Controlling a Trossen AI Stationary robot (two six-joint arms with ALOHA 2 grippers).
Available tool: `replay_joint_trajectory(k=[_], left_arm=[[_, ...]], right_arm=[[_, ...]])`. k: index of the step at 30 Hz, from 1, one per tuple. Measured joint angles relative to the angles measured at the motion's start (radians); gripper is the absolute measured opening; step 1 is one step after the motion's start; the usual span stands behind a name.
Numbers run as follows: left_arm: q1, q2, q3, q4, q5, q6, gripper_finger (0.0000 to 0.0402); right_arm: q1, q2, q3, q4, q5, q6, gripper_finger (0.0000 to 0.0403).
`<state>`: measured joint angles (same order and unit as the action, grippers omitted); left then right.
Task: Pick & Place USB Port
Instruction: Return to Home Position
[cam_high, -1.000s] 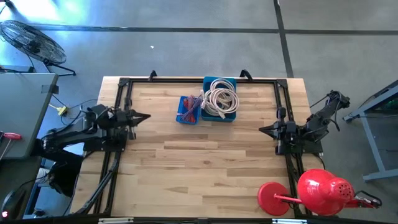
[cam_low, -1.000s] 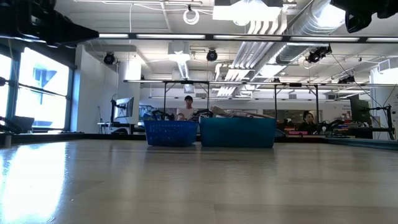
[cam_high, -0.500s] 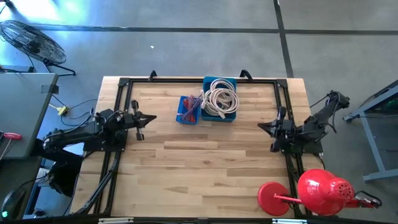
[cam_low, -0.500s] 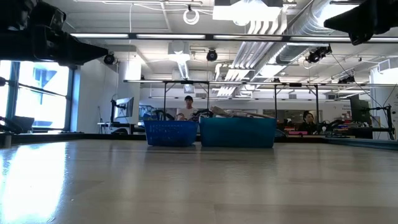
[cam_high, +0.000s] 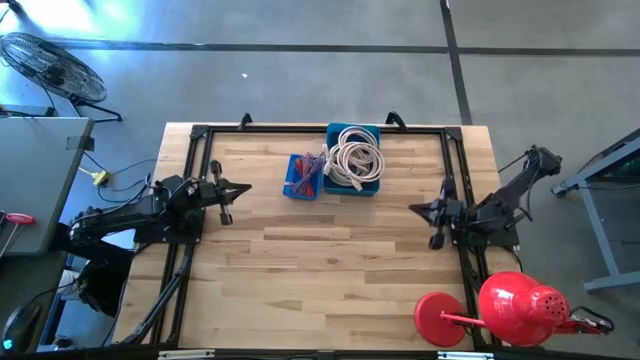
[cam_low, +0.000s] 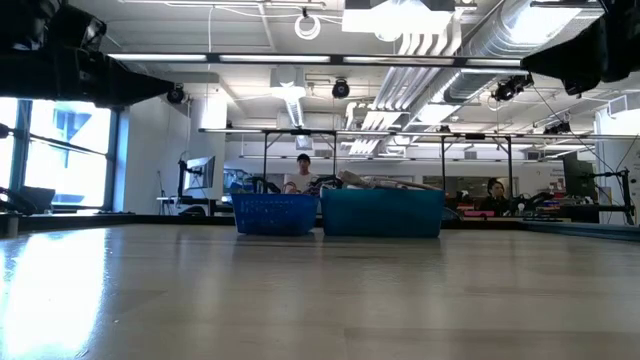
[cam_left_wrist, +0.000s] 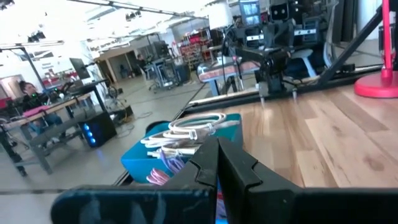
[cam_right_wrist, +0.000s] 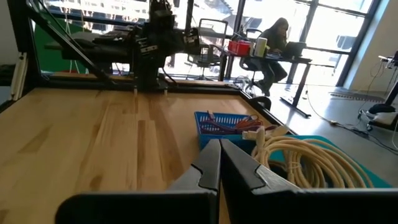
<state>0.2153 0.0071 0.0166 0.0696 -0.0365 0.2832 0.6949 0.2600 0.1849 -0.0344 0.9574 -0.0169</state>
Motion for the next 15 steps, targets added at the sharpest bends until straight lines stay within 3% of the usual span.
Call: replay_joint_trajectory(k=[6, 15], left_arm=[[0.0, 0.0, -0.001, -0.034, -0.023, 0.003, 0.0], [0.0, 0.0, -0.002, -0.043, -0.028, 0.008, 0.0]], right_arm=[[0.0, 0.0, -0.077, 0.12, 0.006, -0.035, 0.0], [-0.001, -0.001, -0.124, 0.14, -0.026, -0.022, 0.0]])
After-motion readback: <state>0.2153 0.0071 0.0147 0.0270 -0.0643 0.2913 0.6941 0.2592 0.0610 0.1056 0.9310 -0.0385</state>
